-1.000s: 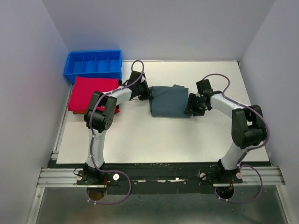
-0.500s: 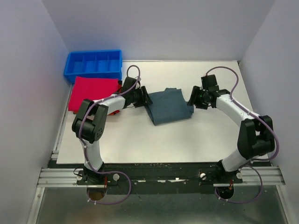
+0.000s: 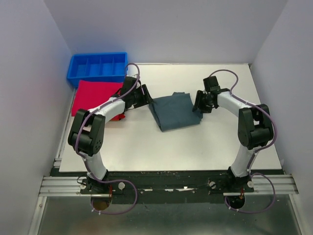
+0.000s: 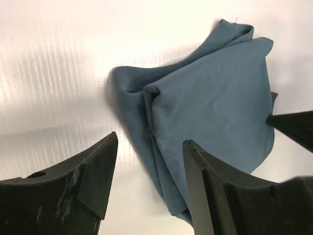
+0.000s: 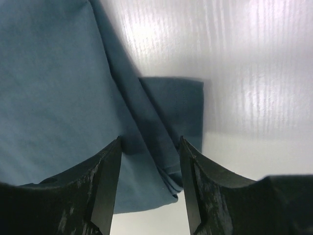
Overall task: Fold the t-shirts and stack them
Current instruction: Fold the long partially folded tshirt into a neat square
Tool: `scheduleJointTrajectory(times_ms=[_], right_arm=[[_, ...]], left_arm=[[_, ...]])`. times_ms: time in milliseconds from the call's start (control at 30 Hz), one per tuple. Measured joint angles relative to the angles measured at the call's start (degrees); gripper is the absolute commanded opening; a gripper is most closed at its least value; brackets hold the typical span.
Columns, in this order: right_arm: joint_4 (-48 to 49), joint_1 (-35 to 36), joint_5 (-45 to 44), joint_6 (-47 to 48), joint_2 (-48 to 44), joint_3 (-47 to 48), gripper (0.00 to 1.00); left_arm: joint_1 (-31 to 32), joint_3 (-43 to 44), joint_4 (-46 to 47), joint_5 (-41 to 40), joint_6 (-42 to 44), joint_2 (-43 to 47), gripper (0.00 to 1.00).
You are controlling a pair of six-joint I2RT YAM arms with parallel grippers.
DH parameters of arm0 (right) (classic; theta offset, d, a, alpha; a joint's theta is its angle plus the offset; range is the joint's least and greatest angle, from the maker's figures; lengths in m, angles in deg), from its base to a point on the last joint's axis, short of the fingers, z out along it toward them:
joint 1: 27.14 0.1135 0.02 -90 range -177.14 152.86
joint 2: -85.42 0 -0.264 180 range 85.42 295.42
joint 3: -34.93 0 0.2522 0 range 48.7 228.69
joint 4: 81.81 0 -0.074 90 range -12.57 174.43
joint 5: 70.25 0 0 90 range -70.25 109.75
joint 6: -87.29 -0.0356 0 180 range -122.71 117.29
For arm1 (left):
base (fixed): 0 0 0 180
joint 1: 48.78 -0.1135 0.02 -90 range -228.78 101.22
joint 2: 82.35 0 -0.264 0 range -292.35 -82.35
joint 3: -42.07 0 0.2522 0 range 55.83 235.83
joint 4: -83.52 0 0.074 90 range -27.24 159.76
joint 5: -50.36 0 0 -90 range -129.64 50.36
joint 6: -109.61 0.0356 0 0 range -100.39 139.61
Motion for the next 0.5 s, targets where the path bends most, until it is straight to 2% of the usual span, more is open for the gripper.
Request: scheduleJointTrajectory(times_ms=[133,233,333,500], right_arm=[[0.74,1.18,0.79,-0.02,-1.36,-3.28,0.51],[1.66,2.23,1.14,-0.22,-3.89,-7.78,0.37],[2.78,3.06,1.70,-0.81,-7.72,-12.74,0.31],[3.96,4.44,2.23,-2.19,-13.99,-19.96,0.29]], left_arm=[[-1.20,0.00,0.28,0.42,-0.09,-0.50,0.68],[-1.86,0.00,0.35,0.96,-0.28,-1.44,0.68],[-2.21,0.00,0.37,1.64,-0.42,-2.12,0.67],[-2.25,-0.17,1.86,3.50,-0.90,-2.25,0.65]])
